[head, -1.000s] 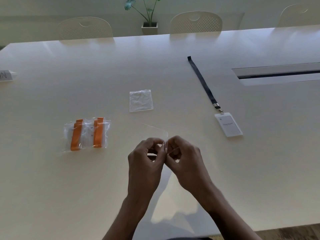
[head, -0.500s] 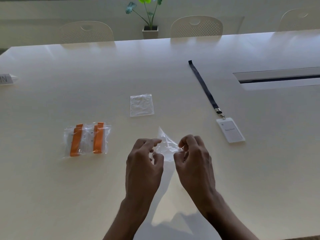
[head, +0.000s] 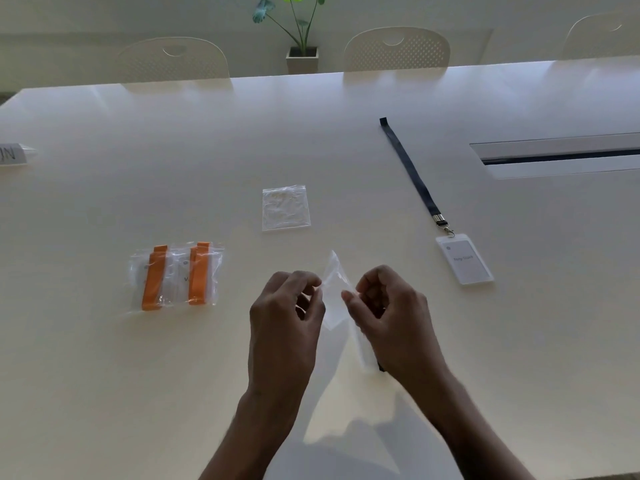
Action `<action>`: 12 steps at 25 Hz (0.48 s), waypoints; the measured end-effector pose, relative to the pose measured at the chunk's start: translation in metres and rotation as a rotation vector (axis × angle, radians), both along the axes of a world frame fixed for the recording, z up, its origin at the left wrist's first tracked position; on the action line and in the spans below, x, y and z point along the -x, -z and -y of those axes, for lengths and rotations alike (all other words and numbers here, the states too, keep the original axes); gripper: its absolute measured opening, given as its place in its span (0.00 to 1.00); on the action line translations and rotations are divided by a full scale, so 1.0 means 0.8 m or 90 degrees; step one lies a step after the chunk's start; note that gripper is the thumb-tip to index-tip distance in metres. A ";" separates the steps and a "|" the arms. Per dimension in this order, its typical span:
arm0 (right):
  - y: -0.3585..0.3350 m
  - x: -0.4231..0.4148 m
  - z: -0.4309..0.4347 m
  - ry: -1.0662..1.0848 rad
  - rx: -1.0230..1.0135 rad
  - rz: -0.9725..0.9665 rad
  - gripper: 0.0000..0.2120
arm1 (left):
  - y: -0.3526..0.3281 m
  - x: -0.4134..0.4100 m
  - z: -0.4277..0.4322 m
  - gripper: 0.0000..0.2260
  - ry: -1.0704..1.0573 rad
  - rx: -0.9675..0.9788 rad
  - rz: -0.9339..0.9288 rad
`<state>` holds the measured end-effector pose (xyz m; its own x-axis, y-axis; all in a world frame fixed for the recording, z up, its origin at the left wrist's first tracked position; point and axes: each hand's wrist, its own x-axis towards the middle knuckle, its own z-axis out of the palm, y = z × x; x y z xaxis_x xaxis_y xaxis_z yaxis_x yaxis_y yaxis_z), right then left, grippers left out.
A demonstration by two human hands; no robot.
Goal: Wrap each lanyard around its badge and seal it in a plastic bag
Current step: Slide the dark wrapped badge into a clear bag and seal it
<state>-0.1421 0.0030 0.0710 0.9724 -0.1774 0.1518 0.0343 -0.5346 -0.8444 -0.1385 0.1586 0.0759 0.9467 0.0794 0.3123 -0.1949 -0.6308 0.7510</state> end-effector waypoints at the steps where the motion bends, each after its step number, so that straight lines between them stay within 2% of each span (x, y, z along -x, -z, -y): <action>1: -0.003 -0.002 0.007 -0.007 -0.025 -0.019 0.10 | 0.000 -0.001 -0.003 0.08 -0.005 -0.001 0.001; 4: -0.010 -0.013 0.035 0.003 -0.023 -0.046 0.08 | -0.002 -0.006 -0.011 0.07 -0.013 -0.004 0.006; 8: -0.008 -0.026 0.072 -0.006 0.079 -0.093 0.03 | -0.005 -0.011 -0.018 0.09 -0.027 -0.031 0.016; 12: 0.003 -0.040 0.082 -0.148 0.162 -0.226 0.17 | -0.006 -0.019 -0.023 0.10 -0.036 -0.089 0.023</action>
<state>-0.1103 -0.0626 0.0683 0.9814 0.0493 -0.1856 -0.0895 -0.7375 -0.6693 -0.1237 0.1773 0.0810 0.9300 0.0849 0.3575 -0.1816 -0.7396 0.6481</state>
